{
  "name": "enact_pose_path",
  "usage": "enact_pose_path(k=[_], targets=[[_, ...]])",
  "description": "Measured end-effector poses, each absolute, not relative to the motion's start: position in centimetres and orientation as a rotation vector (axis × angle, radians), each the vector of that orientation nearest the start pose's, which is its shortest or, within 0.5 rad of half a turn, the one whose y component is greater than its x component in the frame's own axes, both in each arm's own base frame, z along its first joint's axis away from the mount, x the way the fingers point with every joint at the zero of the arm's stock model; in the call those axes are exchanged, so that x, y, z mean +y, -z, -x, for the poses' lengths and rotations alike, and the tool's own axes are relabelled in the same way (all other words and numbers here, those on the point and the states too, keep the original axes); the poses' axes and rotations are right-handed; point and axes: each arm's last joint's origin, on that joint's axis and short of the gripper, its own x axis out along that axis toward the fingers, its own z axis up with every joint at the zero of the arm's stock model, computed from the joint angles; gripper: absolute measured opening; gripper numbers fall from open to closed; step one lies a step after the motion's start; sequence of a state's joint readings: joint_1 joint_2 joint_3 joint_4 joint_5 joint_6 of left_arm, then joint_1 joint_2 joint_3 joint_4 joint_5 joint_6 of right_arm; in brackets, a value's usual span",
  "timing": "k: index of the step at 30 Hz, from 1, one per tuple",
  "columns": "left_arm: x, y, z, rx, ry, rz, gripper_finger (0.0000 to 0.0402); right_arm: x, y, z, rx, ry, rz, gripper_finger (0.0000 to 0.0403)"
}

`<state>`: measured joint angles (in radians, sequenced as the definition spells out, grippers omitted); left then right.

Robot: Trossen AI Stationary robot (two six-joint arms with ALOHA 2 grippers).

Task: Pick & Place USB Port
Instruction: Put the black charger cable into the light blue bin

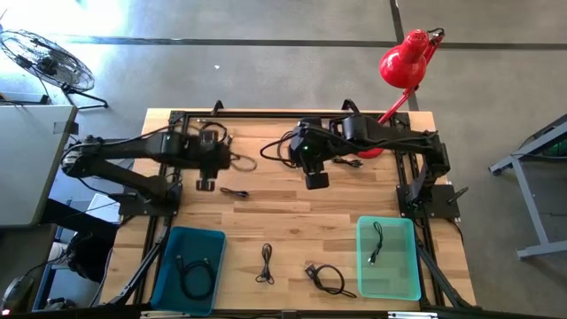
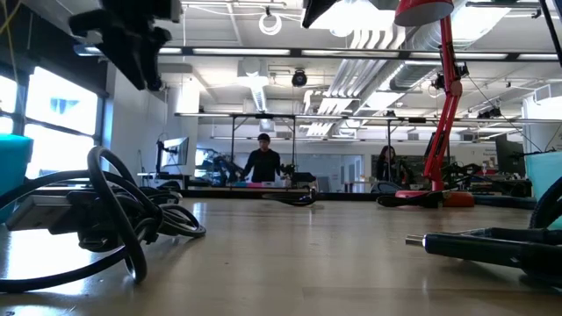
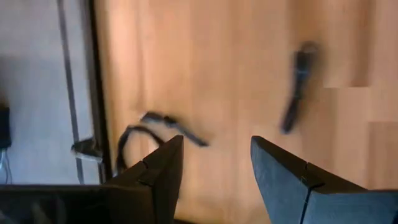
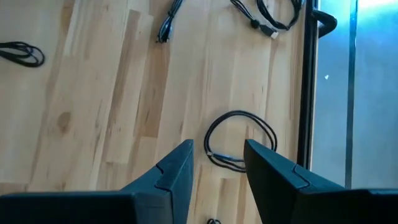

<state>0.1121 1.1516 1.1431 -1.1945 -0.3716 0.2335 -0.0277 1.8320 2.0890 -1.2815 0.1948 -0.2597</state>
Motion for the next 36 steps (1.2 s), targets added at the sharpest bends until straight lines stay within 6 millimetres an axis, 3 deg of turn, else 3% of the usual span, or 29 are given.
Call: enact_pose_path(k=[6,12,18,27,36], targets=[[8.4,-31.1,-18.0,1.263,-0.540,-0.063,0.0182,-1.6,-39.4,-35.9,1.055,0.092,0.280,0.0134],[11.7,-29.3,-18.2,1.304,-0.489,0.184,0.0182,-1.6,-39.8,-36.0,1.014,0.101,0.281,0.0134],[14.3,-25.6,-20.2,1.439,-0.547,0.354,0.0182,-1.8,-39.9,-36.0,1.007,0.097,0.296,0.0134],[16.1,-19.7,-22.5,1.699,-0.474,0.365,0.0182,-2.7,-39.9,-36.0,1.003,0.112,0.281,0.0134],[16.8,-18.2,-23.3,1.712,-0.492,0.312,0.0182,-2.9,-39.9,-36.0,1.005,0.107,0.280,0.0134]])
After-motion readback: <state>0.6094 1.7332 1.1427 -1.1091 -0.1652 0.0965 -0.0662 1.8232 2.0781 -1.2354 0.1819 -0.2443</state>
